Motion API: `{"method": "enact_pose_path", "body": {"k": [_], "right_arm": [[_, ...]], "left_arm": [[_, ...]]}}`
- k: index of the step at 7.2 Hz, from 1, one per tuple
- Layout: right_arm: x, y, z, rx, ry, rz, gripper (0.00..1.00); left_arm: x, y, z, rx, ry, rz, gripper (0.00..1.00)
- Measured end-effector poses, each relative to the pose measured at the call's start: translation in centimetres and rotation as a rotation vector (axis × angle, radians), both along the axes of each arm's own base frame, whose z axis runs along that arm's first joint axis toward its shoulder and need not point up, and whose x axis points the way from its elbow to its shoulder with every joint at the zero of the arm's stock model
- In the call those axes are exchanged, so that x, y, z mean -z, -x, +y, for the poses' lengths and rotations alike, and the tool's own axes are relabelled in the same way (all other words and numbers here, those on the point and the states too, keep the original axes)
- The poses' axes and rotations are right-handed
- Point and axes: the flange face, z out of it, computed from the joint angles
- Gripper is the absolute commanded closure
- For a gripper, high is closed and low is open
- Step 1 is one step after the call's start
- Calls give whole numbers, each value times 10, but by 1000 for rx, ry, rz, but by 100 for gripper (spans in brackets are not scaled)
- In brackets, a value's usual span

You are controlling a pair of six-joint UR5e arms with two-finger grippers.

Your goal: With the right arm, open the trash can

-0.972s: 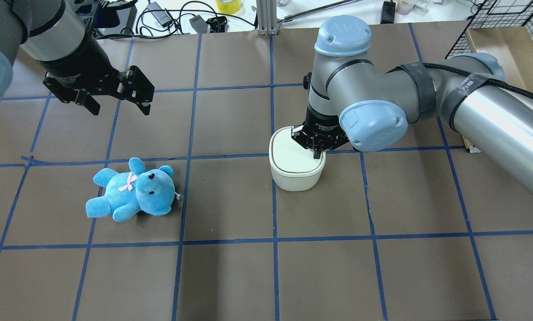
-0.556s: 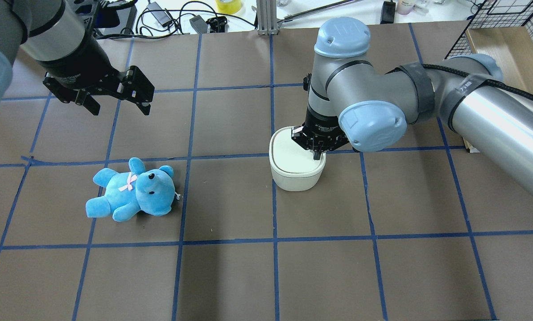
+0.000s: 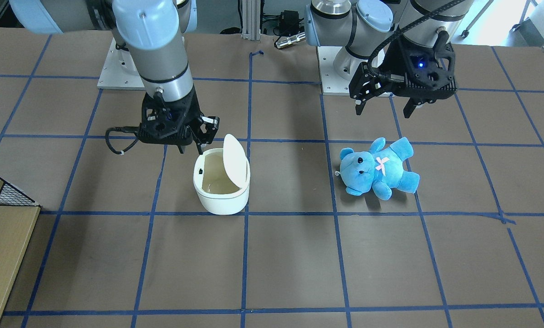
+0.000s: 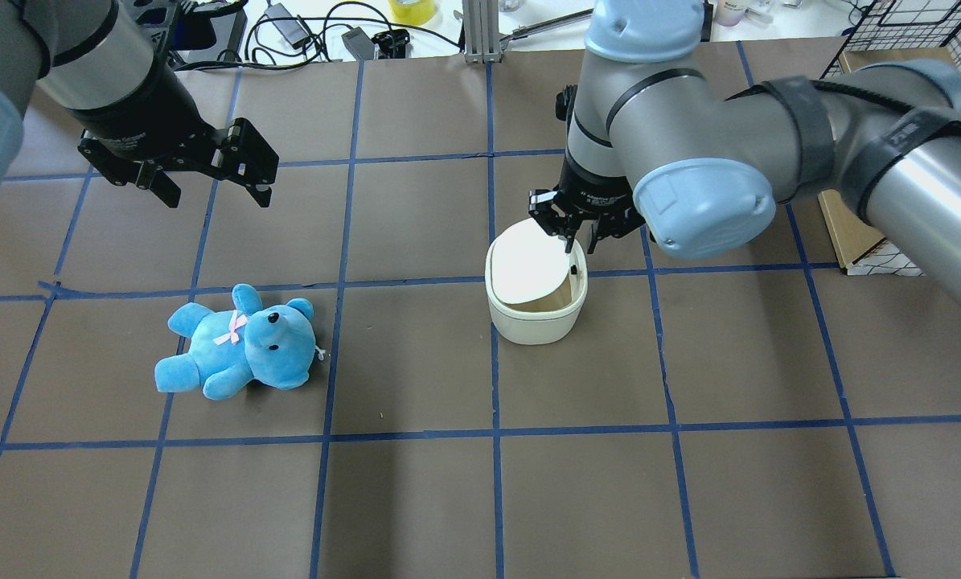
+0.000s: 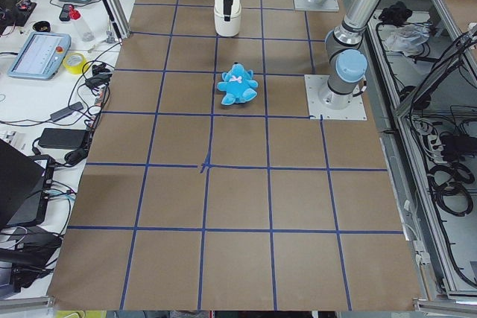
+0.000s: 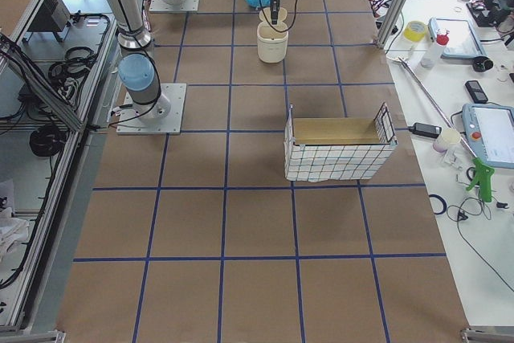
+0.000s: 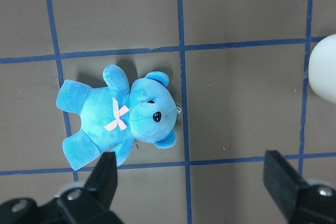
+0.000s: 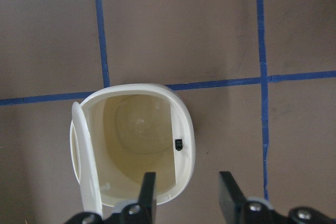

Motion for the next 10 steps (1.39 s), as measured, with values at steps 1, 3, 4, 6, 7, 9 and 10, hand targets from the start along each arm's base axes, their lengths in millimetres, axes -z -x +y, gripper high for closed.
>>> {"method": "enact_pose_path", "body": {"k": [1,3,4,6,7,9,10], "right_arm": [[-29,8,0,10,31,21,0],[-88,26,-8,43,51,25,0],[-116,40,-12,59,42,10,0],[-139,72,-15,26,-3,5,0],[-142,81,-15,-5,-18,15,0],[-143,87,-14,-22,-29,24,0],[-143,87,-14,-24,-30,26,0]], "left_arm": [[0,0,0,0,0,0,0],[0,0,0,0,0,0,0],[0,0,0,0,0,-1,0],[0,0,0,0,0,-1,0],[0,0,0,0,0,-1,0],[0,0,0,0,0,-1,0],[0,0,0,0,0,0,0]]}}
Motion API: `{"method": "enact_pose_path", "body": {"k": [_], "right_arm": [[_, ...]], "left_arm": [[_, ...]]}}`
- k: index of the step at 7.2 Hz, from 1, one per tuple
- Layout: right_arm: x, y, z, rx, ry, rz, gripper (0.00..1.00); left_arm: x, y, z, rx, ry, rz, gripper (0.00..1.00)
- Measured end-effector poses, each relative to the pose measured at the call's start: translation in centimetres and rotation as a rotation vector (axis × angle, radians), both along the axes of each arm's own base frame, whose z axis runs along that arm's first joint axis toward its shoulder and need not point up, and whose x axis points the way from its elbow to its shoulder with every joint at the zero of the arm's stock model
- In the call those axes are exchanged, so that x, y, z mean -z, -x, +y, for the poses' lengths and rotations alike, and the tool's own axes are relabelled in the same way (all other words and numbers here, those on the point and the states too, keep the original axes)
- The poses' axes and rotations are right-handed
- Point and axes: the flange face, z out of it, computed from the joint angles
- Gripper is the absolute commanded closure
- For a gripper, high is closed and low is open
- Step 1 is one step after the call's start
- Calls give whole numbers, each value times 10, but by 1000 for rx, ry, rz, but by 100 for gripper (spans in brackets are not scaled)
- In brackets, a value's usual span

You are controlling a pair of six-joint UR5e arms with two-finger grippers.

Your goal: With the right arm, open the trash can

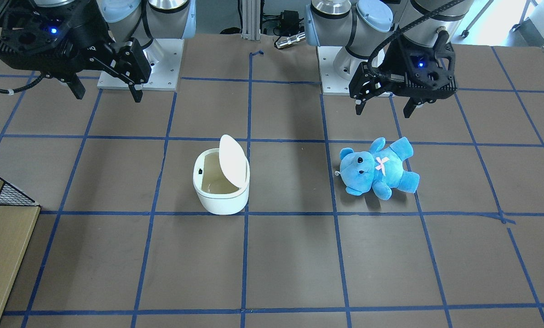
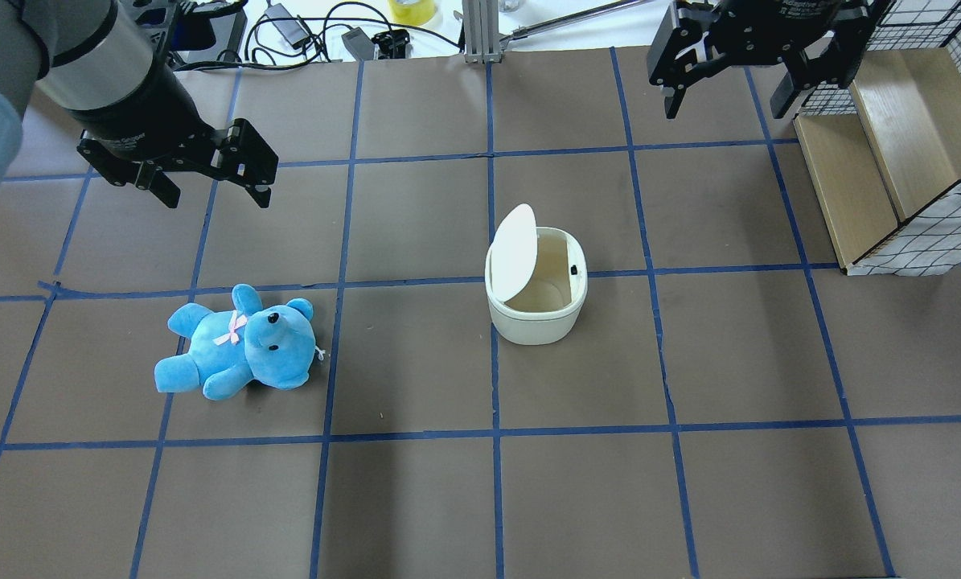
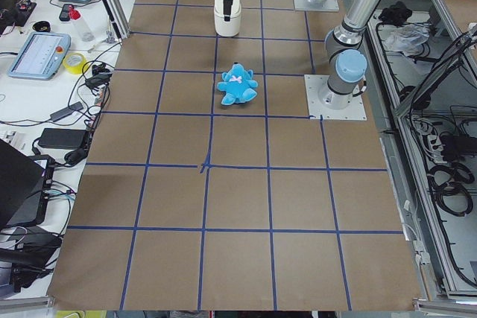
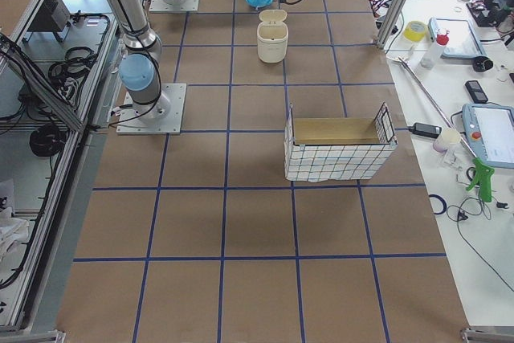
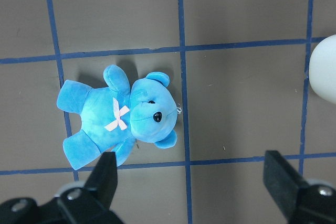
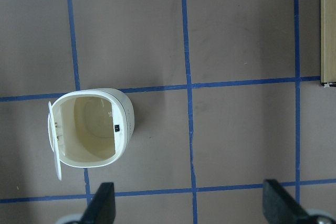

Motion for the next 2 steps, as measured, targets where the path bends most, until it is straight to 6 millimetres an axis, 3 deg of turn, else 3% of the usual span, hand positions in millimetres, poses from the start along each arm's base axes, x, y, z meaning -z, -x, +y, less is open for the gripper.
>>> {"method": "enact_pose_path", "body": {"k": [2], "right_arm": [[0,0,0,3,-1,1,0]], "left_arm": [[0,0,0,0,0,0,0]]}}
